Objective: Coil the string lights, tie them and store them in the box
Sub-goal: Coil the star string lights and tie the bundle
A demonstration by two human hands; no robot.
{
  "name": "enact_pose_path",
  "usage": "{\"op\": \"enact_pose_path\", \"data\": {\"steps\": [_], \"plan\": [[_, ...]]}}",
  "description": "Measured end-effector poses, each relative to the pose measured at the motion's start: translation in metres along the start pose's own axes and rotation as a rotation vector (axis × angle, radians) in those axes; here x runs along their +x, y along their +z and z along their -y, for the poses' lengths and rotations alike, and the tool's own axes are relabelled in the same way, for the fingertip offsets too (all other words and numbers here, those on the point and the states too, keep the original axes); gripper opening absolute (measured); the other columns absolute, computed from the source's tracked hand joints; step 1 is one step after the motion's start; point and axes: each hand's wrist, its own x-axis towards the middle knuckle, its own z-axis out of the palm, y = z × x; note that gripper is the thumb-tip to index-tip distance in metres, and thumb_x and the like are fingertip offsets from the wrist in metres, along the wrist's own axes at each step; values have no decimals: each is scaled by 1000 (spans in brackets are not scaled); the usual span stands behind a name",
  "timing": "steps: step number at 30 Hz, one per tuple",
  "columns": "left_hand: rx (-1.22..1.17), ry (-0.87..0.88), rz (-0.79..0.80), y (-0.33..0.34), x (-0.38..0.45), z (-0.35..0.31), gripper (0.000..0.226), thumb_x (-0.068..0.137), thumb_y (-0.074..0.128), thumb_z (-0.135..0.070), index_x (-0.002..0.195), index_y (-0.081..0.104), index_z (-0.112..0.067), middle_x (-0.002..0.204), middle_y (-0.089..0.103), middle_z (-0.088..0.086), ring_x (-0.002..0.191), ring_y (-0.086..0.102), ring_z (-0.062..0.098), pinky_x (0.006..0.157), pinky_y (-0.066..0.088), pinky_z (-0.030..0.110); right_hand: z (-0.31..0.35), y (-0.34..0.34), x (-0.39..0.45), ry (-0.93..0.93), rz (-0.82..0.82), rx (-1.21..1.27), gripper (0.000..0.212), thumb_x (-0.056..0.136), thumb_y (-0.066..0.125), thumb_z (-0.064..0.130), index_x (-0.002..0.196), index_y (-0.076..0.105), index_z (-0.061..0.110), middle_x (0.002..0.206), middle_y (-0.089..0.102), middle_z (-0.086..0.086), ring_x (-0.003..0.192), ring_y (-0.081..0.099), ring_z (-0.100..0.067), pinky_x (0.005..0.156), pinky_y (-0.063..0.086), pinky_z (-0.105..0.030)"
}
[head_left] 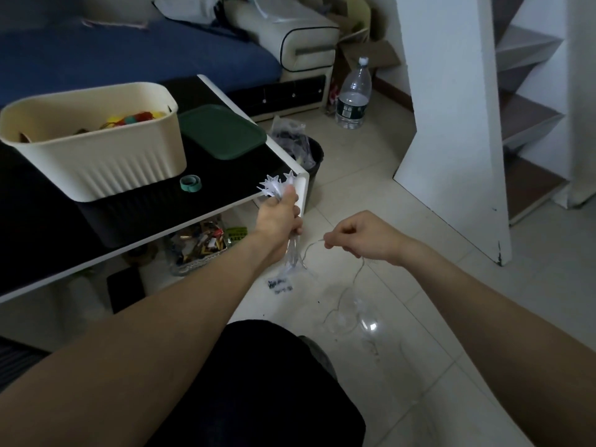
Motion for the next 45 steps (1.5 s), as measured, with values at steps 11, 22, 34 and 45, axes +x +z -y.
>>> {"op": "enact_pose_path", "data": {"steps": [11,22,34,45], "plan": [[2,-63,-7,21,-7,19,26,104,37,-17,82,49,-9,65,48,6,53,46,20,53,43,33,11,-1,-1,36,100,-94,25,97,51,9,100,75,6,61,53,9,46,45,0,53,37,-16],[308,-61,150,22,-11,33,22,98,43,-13,78,51,-7,59,45,6,37,35,13,41,27,21,-4,7,1,-170,-216,72,12,82,81,11,86,70,14,75,72,1,61,64,-6,62,51,-23],[43,-121,56,19,-8,24,27,95,43,-7,69,43,-15,44,29,-4,35,24,12,39,21,20,-33,-8,-19,-105,168,88,46,75,86,4,117,70,14,105,70,-8,77,66,-15,73,54,-24],[200,-41,269,24,-23,33,18,101,47,-14,100,58,0,63,57,9,44,51,22,45,48,29,-22,11,-11,84,-375,461,21,97,65,21,91,78,6,67,60,-5,50,45,-15,52,41,-27]]}}
